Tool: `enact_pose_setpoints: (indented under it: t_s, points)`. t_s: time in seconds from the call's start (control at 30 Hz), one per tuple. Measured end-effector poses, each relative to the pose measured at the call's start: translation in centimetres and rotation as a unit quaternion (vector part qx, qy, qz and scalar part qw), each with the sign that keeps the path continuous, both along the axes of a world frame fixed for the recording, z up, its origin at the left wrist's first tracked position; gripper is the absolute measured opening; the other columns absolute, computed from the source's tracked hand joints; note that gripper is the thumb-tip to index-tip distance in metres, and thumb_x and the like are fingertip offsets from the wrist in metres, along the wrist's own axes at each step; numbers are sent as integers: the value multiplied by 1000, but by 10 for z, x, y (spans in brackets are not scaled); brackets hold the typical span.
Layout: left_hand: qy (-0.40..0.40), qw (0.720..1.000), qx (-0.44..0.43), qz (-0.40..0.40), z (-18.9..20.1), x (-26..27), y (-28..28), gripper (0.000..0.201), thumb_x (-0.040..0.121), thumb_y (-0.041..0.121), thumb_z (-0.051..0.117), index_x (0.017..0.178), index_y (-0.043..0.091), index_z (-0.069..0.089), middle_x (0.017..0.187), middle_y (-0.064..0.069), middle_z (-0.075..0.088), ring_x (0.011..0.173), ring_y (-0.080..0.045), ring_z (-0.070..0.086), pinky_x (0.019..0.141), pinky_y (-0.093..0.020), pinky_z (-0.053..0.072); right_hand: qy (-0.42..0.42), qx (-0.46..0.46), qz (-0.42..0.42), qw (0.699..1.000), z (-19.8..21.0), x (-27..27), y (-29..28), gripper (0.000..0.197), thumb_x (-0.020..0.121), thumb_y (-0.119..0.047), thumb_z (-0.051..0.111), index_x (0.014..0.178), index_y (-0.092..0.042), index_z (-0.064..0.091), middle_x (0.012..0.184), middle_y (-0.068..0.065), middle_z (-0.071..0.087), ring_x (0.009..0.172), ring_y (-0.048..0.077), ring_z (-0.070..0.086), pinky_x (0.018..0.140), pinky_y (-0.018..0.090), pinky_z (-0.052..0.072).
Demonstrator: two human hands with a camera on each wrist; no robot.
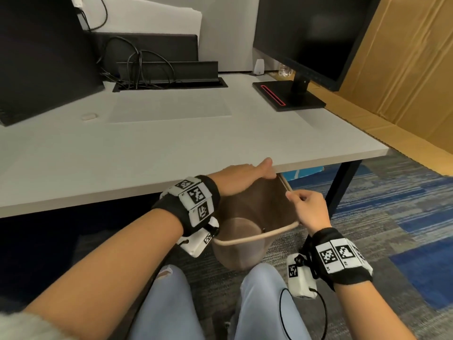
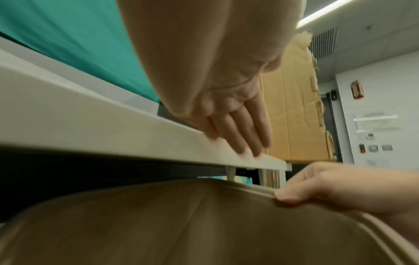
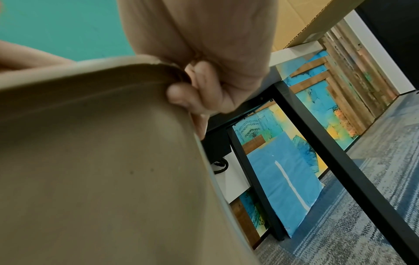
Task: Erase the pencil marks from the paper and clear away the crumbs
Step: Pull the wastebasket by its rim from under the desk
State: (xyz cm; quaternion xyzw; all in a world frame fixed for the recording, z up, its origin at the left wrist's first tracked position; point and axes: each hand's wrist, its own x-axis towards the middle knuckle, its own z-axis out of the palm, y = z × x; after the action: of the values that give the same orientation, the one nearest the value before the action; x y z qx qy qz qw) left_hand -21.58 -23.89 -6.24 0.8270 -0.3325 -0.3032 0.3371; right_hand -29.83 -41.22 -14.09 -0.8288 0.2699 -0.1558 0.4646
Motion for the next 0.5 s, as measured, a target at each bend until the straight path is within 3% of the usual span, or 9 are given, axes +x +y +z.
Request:
enact_pose_setpoints:
  t_s: [0.07, 0.13, 0.2, 0.27, 0.33, 0.43, 0.5]
  points:
    - [37, 996, -84, 14, 6, -9, 11, 62, 100, 47, 11, 130, 15, 55, 130, -1, 58, 118, -10, 51, 108, -27, 31, 1, 1, -2, 1000, 0, 0, 0, 33, 91, -21, 58, 77, 9, 63, 64, 9, 54, 66, 18, 48, 73, 28, 37]
    - [-5, 975, -193, 109, 12, -5, 21, 55, 102, 38, 18, 116, 11, 63, 109, -3, 67, 107, -13, 59, 104, -31, 40, 3, 4, -1, 1000, 1, 1, 1, 30, 91, -20, 57, 72, 3, 63, 62, 6, 52, 67, 19, 48, 72, 28, 36]
    - [-76, 940, -238, 232, 18, 14, 31, 48, 103, 36, 23, 116, 11, 62, 111, -4, 66, 111, -16, 58, 103, -30, 37, 7, -2, 2, 1000, 0, 2, 2, 28, 91, -21, 57, 72, 0, 63, 65, 8, 55, 71, 21, 50, 72, 28, 36]
    - [-157, 927, -151, 304, 23, 40, 47, 52, 102, 42, 24, 135, 9, 47, 138, -8, 50, 131, -21, 43, 112, -31, 25, 9, -7, 3, 1000, 1, 4, 4, 28, 91, -21, 57, 79, 3, 66, 73, 12, 60, 75, 23, 54, 72, 28, 37]
    - [-173, 909, 14, 379, 19, 68, 68, 68, 98, 53, 17, 147, 7, 25, 153, -12, 28, 142, -26, 22, 118, -40, 9, 9, -11, 5, 1000, 2, 6, 5, 26, 91, -21, 57, 81, 1, 67, 78, 14, 63, 80, 26, 57, 73, 28, 38]
    - [-112, 867, 174, 453, 6, 87, 91, 82, 94, 61, 11, 149, -1, 9, 157, -17, 5, 145, -30, 1, 118, -43, -1, 1, -11, 5, 1000, 5, 9, 3, 23, 91, -18, 57, 92, 2, 69, 94, 15, 67, 89, 23, 57, 80, 26, 37]
    - [-114, 867, 206, 440, -4, 93, 91, 85, 92, 63, 10, 150, 1, 5, 157, -16, -2, 145, -30, -5, 117, -45, -3, -2, -4, 8, 1000, 6, 10, 1, 23, 91, -17, 57, 96, 2, 69, 99, 14, 67, 93, 22, 57, 83, 27, 37]
